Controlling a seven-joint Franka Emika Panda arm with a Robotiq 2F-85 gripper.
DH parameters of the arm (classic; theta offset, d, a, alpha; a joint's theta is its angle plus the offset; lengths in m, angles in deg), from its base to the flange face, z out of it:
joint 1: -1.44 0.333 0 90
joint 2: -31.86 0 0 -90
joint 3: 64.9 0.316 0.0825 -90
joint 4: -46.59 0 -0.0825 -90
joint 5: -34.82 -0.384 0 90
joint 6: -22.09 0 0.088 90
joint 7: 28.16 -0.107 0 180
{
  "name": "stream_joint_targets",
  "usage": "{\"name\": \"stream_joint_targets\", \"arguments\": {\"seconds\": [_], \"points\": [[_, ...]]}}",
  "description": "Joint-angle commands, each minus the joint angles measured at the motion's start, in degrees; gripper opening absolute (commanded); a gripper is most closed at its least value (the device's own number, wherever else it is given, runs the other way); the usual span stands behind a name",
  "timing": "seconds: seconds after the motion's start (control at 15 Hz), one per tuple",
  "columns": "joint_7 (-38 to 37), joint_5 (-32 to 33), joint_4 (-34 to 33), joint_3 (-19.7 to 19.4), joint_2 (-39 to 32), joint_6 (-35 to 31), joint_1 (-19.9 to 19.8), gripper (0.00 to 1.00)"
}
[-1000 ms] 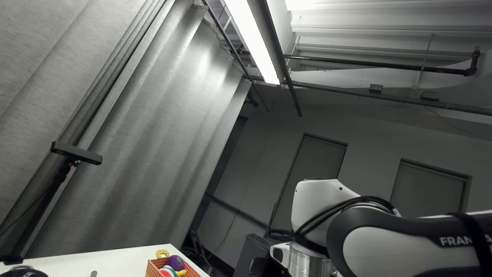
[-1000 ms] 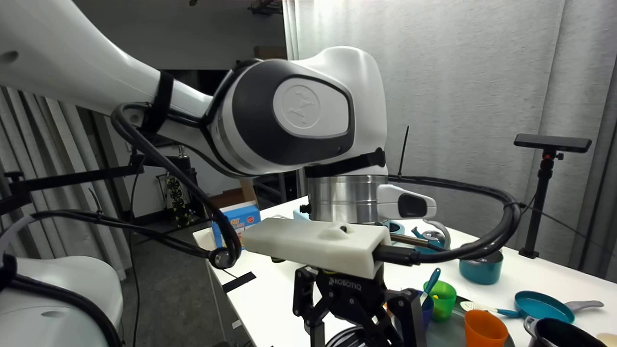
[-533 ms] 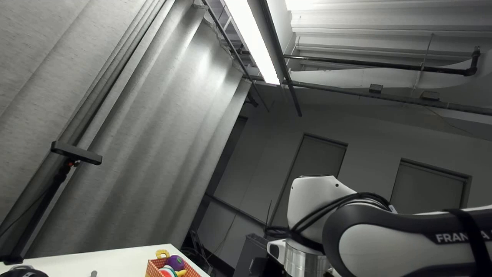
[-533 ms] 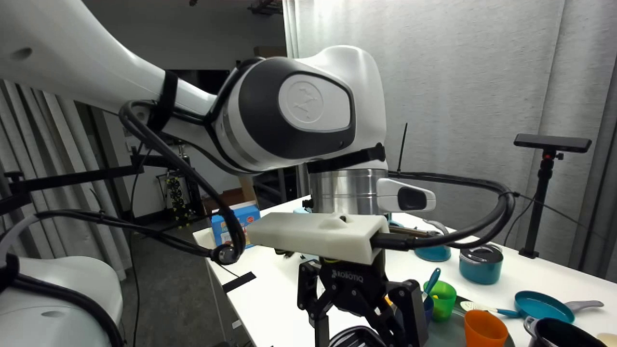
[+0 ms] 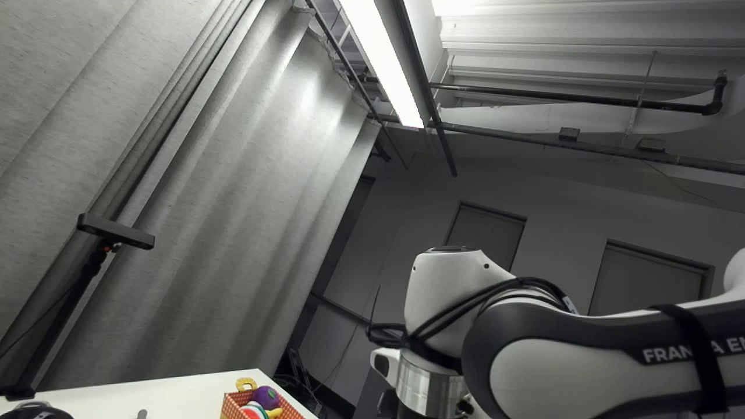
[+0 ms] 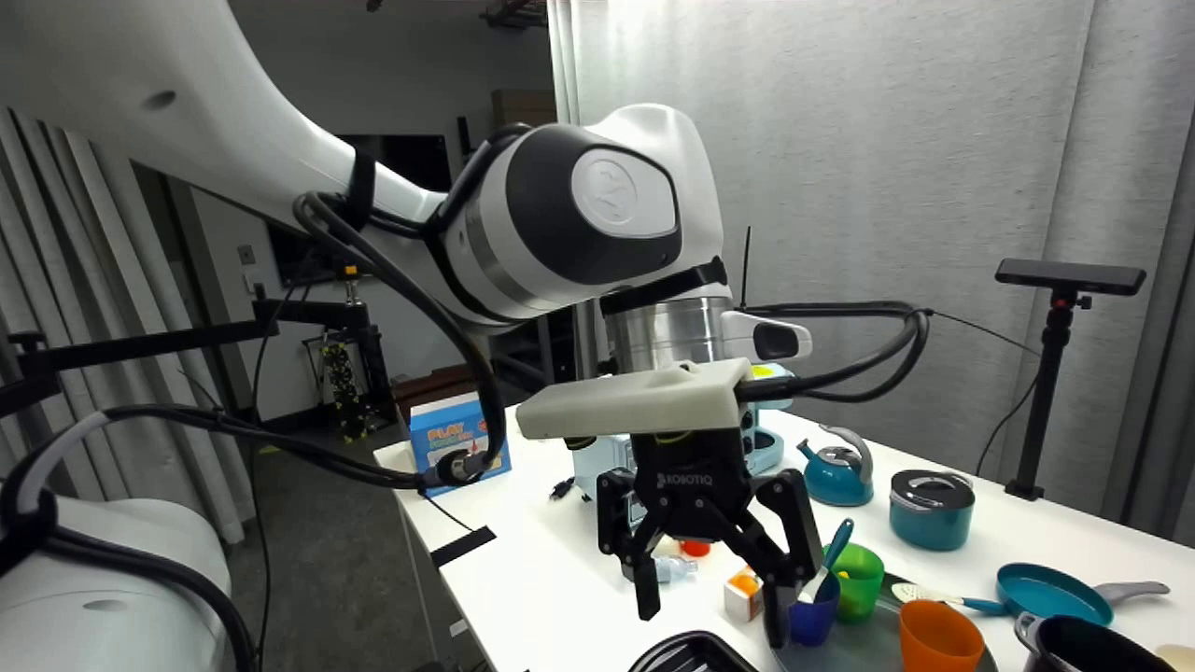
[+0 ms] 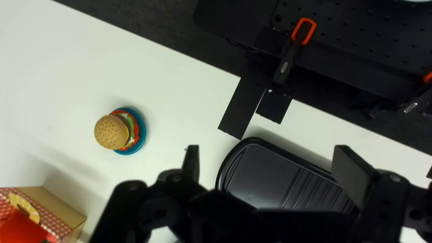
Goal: Pick up the object and put it in the orange cup
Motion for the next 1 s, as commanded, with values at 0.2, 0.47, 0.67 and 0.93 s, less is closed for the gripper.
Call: {"name": "stream_joint_targets", "arguments": {"seconds": [0.2, 0.47, 0.67, 0.93], "points": [[-2.66, -0.28, -4.07, -0.13, -5.91, -9.6, 2.06, 1.0], [-4.29, -1.75, -5.85, 0.22, -9.8, -16.22, 2.34, 1.0], [-5.51, -2.92, -7.29, 1.18, -13.09, -19.48, 3.19, 1.0], [-7.22, -4.1, -9.69, 3.01, -17.4, -21.93, 4.4, 1.0]]}}
